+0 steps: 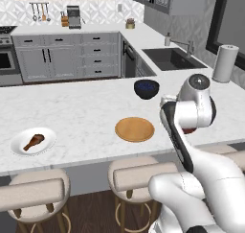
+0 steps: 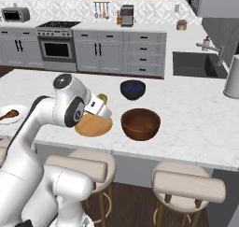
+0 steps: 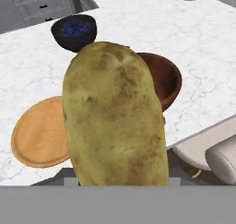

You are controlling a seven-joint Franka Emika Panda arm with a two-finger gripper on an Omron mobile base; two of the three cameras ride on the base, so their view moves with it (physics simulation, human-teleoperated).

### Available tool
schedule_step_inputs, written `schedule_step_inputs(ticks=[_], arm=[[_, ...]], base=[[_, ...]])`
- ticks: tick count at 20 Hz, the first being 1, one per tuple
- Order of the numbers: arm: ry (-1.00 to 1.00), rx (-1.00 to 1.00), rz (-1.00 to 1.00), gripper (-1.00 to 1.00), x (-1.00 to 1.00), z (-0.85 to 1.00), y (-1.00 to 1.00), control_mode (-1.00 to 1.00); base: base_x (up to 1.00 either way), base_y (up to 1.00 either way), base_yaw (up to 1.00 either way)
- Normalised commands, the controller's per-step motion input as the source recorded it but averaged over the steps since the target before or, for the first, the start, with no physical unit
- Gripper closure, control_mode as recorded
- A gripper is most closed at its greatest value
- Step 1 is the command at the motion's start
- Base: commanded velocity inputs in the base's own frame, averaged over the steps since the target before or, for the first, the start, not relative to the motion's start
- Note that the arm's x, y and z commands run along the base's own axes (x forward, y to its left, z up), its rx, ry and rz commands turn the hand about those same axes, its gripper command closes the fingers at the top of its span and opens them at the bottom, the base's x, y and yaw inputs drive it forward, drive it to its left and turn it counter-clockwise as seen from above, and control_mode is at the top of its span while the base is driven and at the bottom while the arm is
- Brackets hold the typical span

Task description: Pick the chicken drumstick and potato from their plates and place them in the bowl. Then put the bowl in the fridge.

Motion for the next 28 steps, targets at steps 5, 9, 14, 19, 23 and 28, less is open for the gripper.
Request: schedule_step_inputs(ticks=[5, 9, 14, 19, 23, 28], arm=[[0.18, 0.05, 0.0, 1.0, 0.08, 0.13, -0.59, -1.0], [0.08, 0.05, 0.0, 1.0, 0.15, -0.35, -0.51, -1.0], [0.02, 0.06, 0.01, 1.0, 0.38, -0.62, -0.22, -1.0], [0.01, 0.02, 0.0, 1.0, 0.68, -0.45, -0.15, -1.0], [0.03, 0.0, 0.0, 1.0, 0.56, -0.28, -0.48, -1.0], [0.02, 0.0, 0.0, 1.0, 0.36, -0.44, -0.29, -1.0]], base=[[0.0, 0.0, 0.0], [0.0, 0.0, 0.0], [0.0, 0.0, 0.0], [0.0, 0.0, 0.0], [0.0, 0.0, 0.0], [0.0, 0.0, 0.0]])
